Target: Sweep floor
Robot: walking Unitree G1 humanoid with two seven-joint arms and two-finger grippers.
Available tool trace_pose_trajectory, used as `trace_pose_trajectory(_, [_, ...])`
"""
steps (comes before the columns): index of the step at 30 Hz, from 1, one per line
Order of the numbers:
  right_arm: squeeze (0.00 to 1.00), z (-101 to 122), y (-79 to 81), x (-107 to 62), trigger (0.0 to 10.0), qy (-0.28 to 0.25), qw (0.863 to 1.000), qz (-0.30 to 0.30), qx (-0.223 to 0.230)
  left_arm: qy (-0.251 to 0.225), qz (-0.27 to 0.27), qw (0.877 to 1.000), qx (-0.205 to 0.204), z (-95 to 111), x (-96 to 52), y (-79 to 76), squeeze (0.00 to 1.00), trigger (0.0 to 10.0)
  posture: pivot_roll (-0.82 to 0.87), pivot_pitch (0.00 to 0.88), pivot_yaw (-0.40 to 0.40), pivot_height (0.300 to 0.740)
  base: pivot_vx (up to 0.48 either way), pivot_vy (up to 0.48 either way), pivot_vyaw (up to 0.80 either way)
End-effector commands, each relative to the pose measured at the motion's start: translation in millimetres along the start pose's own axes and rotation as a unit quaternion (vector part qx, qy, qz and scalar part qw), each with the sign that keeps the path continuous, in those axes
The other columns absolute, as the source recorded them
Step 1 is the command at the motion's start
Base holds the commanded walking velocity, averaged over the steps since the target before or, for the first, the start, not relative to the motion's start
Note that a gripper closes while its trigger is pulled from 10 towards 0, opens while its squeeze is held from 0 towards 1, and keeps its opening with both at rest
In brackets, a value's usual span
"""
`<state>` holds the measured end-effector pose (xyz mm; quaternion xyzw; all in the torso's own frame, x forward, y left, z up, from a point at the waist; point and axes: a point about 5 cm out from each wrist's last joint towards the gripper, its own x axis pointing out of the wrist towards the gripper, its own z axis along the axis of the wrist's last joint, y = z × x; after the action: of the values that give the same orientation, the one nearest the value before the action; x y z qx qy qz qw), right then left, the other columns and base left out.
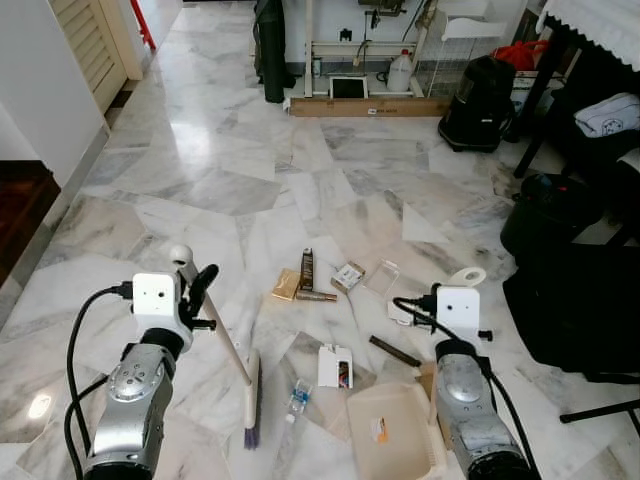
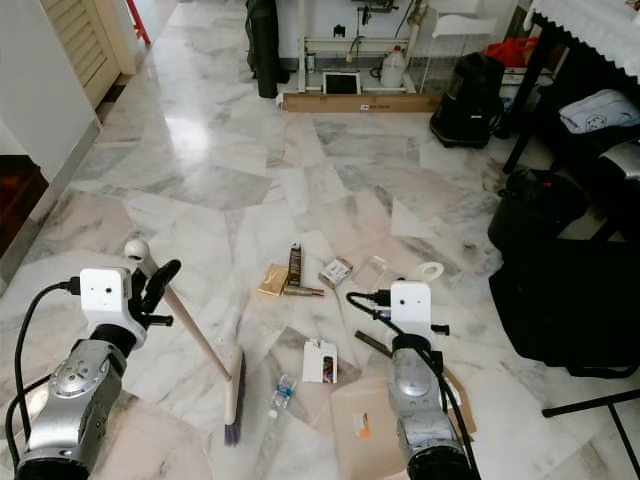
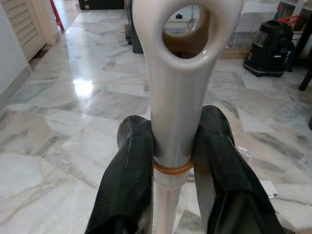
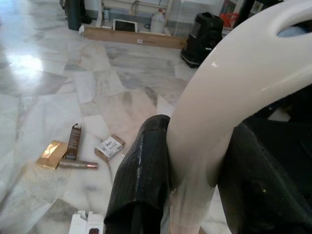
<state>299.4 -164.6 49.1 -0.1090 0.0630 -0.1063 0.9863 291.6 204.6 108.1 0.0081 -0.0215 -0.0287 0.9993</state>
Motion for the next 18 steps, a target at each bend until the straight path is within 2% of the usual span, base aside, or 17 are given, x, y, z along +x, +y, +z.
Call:
trace_pose_trajectory(1, [0.0,4.4,0.5,0.7,10.0,-0.019,1.0,-0.006,-0.003,-0.018,0.008,1.0,-0.004,4.6,2.2,2.5,0.0,10.0,0.08,0.081,-0.003,0.74,0.0,0.0,0.0])
trace_pose_trajectory(15, [0.0,-5.1,-6.7,1.1,10.0,-0.016,0.998,-0.055,0.011,-0.037,-0.011,0.999,-0.017,10.2,11.0,-2.6,0.0,10.0,0.08,0.086,0.002,0.74,0.0,0.0,0.0])
trace_pose_trajectory(18, [0.0,-3.6,-9.1,2.1,10.0,-0.025,0.997,-0.073,0.029,-0.038,-0.026,0.999,-0.02,11.5,12.6,-6.1,0.0,10.0,0.09,0.085,0.006,0.74,0.0,0.0,0.0])
